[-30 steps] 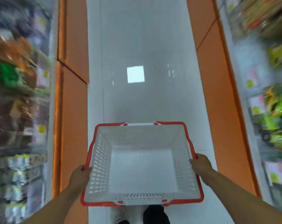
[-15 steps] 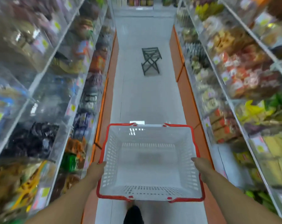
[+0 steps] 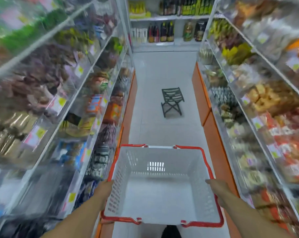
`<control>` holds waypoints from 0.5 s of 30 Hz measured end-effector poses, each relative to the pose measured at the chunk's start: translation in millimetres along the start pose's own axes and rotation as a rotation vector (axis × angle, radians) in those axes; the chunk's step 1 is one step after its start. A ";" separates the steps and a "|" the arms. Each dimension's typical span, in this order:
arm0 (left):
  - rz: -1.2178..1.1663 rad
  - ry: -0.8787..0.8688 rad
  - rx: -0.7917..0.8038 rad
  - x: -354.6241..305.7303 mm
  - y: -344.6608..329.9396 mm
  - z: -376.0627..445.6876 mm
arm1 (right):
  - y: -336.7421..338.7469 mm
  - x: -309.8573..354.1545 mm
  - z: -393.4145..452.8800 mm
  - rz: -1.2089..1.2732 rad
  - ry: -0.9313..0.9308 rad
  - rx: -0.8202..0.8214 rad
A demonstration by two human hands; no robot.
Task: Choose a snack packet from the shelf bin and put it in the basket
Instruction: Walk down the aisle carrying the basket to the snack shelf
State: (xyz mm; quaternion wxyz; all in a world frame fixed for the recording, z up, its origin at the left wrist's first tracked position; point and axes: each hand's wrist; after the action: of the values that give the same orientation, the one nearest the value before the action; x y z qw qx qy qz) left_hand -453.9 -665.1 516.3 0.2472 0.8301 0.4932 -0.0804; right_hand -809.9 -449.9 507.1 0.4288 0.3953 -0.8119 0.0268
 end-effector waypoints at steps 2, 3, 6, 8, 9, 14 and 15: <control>-0.041 0.020 0.013 -46.2 -10.3 2.4 | -4.1 43.7 34.4 -0.025 0.018 0.025; -0.048 0.028 0.006 -67.4 -14.1 5.6 | -6.3 65.4 50.1 -0.035 0.031 0.032; -0.065 0.046 -0.018 -130.9 -24.1 26.8 | -16.0 134.8 97.9 -0.049 0.054 0.067; -0.105 0.045 -0.003 -171.8 -33.6 41.4 | -26.9 178.0 133.7 -0.047 0.082 0.075; -0.117 0.037 0.000 -193.0 -38.7 46.1 | -33.7 197.6 152.0 -0.056 0.089 0.073; -0.143 0.058 -0.058 -298.8 -58.3 101.5 | -70.6 292.1 246.0 -0.034 0.036 0.093; -0.162 0.063 -0.046 -321.6 -60.9 109.1 | -77.7 310.8 263.9 -0.023 0.017 0.106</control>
State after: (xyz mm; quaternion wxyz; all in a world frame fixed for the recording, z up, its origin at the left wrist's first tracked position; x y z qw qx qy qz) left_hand -655.1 -945.3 523.2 0.2431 0.7837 0.5681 -0.0625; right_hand -1035.8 -796.6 540.7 0.4144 0.4264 -0.8011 0.0682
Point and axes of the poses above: each hand's wrist, its own z-axis towards the middle knuckle, its own y-axis out of the back of the hand, x = y × z, and after that the axes turned 13 degrees about y, right-handed
